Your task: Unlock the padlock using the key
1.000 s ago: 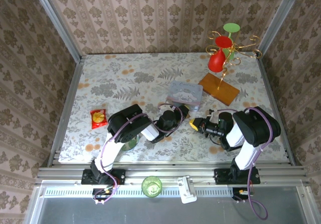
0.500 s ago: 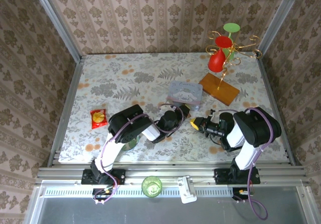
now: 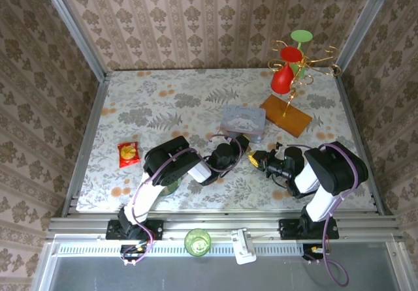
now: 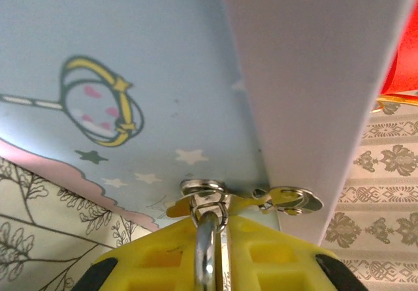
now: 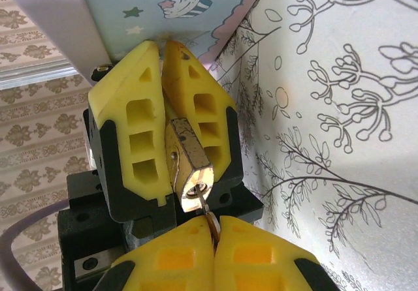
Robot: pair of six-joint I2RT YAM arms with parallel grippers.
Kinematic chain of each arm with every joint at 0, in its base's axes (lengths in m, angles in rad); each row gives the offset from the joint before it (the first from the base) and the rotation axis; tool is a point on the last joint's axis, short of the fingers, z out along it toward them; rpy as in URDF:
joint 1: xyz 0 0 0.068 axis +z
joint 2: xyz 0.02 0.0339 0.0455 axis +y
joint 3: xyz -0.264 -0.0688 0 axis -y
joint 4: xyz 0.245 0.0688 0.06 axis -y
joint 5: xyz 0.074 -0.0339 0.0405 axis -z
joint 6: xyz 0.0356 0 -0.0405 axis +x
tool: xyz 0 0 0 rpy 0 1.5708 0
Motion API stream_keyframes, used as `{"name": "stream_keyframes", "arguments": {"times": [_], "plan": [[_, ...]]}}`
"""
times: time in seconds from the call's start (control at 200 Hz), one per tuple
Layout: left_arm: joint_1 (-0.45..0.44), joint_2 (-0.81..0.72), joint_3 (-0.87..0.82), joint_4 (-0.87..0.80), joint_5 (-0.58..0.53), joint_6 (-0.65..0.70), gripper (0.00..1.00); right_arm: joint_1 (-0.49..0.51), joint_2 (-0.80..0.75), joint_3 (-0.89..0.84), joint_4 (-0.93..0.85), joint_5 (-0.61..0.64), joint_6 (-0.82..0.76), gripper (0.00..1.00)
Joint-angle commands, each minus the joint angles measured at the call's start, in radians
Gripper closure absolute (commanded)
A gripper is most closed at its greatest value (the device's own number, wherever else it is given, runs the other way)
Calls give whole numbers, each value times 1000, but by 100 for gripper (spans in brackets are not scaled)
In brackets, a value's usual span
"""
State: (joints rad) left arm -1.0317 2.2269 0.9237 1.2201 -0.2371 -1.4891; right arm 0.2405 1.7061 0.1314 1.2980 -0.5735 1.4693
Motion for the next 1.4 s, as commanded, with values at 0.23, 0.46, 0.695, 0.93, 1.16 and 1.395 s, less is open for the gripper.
{"name": "stream_keyframes", "arguments": {"times": [0.23,0.46,0.695,0.93,1.16,1.395], "plan": [[-22,-2,8,80,38,-28,100,-19,72,94,12,6,-86,100],[-42,7,18,78,54,-44,100,-32,73,149,13,-65,-234,100],[-34,7,12,78,52,-48,100,-46,84,200,-30,-111,-338,86],[-7,7,10,75,33,-11,100,-50,144,155,-7,-116,-358,76],[21,5,4,75,42,0,100,-54,118,125,-60,-108,-400,68],[26,-4,3,67,47,9,100,-49,-116,76,-306,-53,-590,52]]}}
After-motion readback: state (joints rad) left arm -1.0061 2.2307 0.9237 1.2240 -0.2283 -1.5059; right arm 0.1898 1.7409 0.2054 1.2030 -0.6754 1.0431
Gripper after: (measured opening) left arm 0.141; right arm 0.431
